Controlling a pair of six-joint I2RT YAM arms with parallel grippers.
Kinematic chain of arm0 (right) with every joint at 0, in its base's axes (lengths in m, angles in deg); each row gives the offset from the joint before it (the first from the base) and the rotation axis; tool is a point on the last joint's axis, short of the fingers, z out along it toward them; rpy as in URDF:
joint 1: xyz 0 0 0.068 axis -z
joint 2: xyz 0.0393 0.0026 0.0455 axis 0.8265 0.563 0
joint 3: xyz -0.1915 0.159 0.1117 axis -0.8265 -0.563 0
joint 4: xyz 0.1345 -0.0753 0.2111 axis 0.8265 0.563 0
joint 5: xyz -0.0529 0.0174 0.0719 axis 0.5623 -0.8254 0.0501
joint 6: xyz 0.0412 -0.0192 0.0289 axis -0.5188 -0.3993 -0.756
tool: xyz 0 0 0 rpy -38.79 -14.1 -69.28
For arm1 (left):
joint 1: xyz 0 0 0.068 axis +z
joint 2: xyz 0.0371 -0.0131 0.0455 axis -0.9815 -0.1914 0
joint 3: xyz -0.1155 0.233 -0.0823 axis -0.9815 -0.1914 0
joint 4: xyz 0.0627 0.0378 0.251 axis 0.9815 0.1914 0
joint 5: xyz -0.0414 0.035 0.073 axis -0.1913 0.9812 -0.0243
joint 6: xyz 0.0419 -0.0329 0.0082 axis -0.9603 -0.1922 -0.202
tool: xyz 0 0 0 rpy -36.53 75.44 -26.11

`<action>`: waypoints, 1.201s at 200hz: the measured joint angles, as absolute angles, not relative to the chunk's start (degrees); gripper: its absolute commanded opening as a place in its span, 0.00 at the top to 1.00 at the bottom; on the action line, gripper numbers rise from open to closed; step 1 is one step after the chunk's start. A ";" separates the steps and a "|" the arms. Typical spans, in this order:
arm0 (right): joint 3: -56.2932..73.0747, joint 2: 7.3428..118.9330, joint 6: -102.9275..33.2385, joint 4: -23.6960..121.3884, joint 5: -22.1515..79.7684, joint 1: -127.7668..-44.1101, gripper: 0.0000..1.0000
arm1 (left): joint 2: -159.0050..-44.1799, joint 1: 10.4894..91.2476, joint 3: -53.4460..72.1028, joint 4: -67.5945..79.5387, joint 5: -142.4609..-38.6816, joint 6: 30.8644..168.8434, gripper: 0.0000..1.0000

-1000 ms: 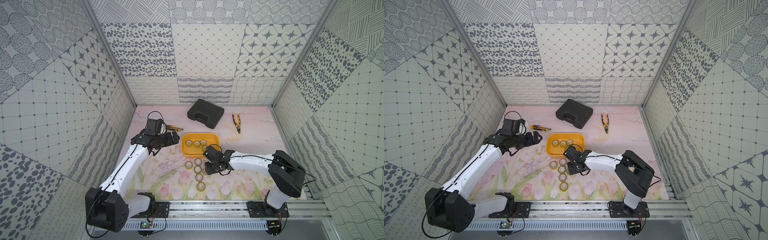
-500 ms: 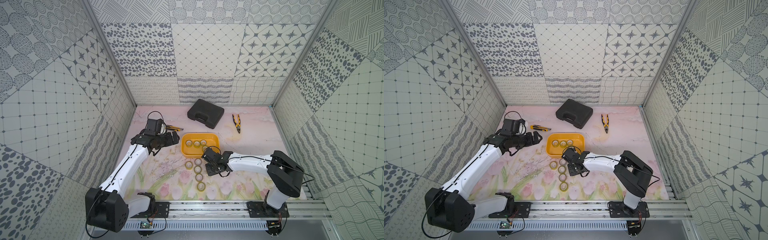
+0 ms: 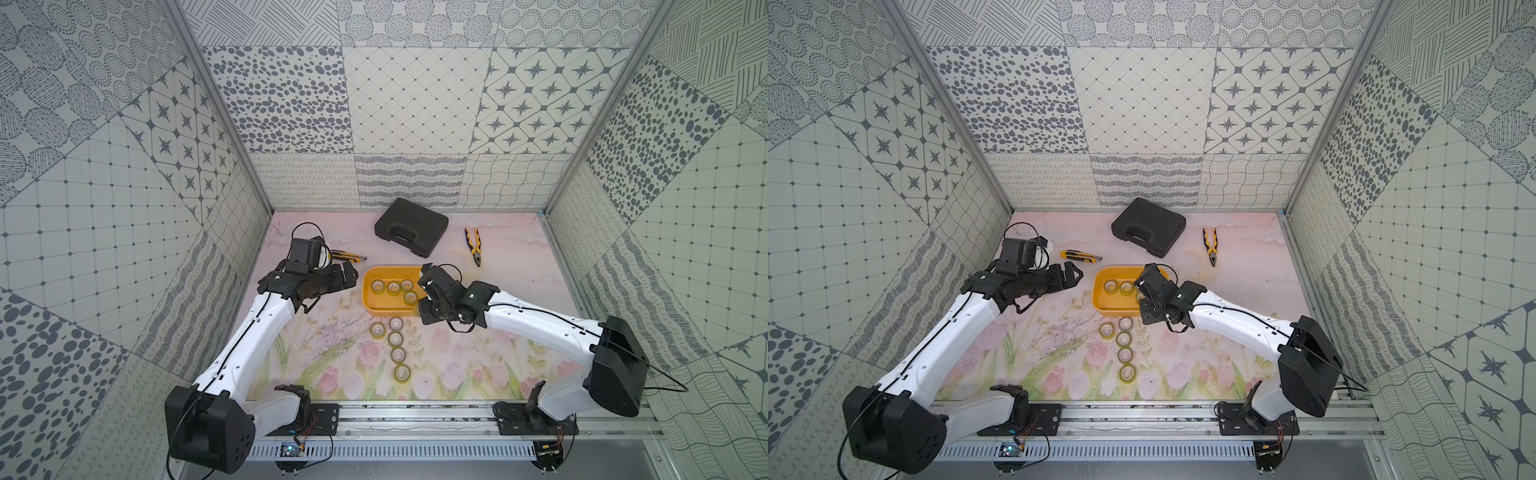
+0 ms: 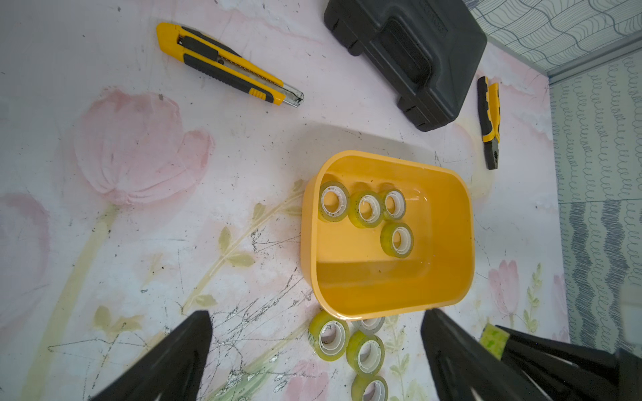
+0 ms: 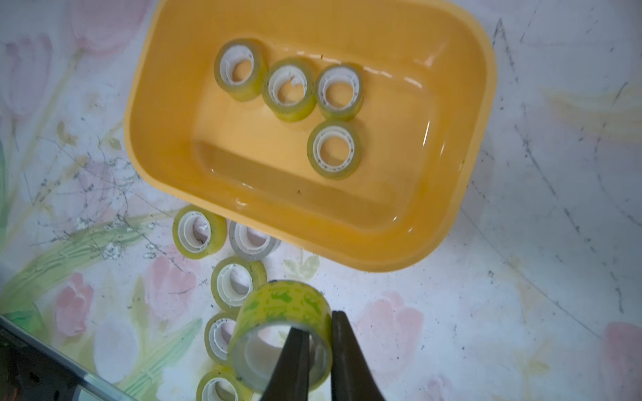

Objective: Put the transparent tape into the storage box
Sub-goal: Pick up the tape at the center of the board, then place the tape in the storage box.

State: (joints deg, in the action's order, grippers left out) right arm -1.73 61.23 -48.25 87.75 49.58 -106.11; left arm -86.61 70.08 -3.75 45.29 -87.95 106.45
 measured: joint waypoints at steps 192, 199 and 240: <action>31.34 98.85 -42.76 88.65 36.47 -103.75 0.85 | -85.69 70.06 -3.75 45.27 -87.64 106.45 0.01; 31.78 99.55 -42.80 88.65 36.25 -103.92 0.84 | -85.69 70.06 -3.75 45.27 -87.64 106.45 0.01; 33.63 102.76 -43.76 88.60 35.18 -104.97 0.70 | -85.69 70.06 -3.75 45.27 -87.80 106.45 0.01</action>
